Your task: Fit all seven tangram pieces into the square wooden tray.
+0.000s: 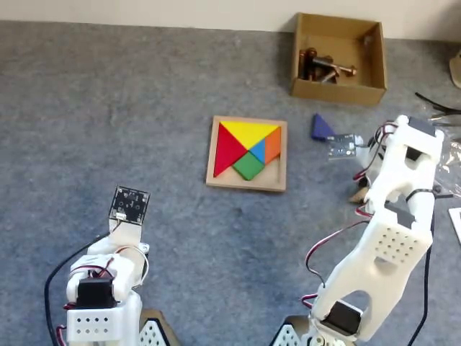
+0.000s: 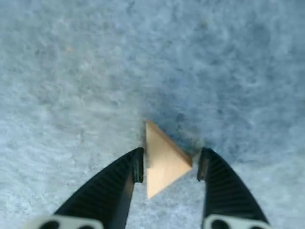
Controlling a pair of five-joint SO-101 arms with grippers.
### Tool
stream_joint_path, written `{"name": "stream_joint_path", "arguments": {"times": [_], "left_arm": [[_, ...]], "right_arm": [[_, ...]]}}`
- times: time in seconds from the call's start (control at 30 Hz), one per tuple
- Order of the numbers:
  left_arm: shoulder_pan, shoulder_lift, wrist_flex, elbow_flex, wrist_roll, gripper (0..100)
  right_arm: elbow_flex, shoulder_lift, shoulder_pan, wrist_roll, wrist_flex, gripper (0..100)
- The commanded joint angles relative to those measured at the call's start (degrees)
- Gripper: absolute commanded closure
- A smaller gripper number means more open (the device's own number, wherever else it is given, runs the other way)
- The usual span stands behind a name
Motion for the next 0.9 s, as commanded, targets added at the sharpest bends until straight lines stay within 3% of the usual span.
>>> {"name": "stream_joint_path", "arguments": {"times": [0.0, 0.2, 0.37, 0.77, 0.87], "left_arm": [[-0.7, -0.2, 0.3, 1.2, 0.5, 99], [-0.7, -0.2, 0.3, 1.2, 0.5, 99], [-0.7, -0.2, 0.3, 1.2, 0.5, 99], [-0.7, -0.2, 0.3, 1.2, 0.5, 99], [-0.7, -0.2, 0.3, 1.2, 0.5, 99]], "right_arm": [[1.4, 2.6, 2.1, 0.2, -1.3, 82.7], [1.7, 2.6, 3.1, 0.0, -1.3, 83.5], [1.7, 2.6, 3.5, 0.0, -1.3, 90.3], [1.8, 2.7, 3.2, -0.2, -1.3, 90.7], [1.6, 2.6, 3.0, -3.9, -1.3, 90.9]]}}
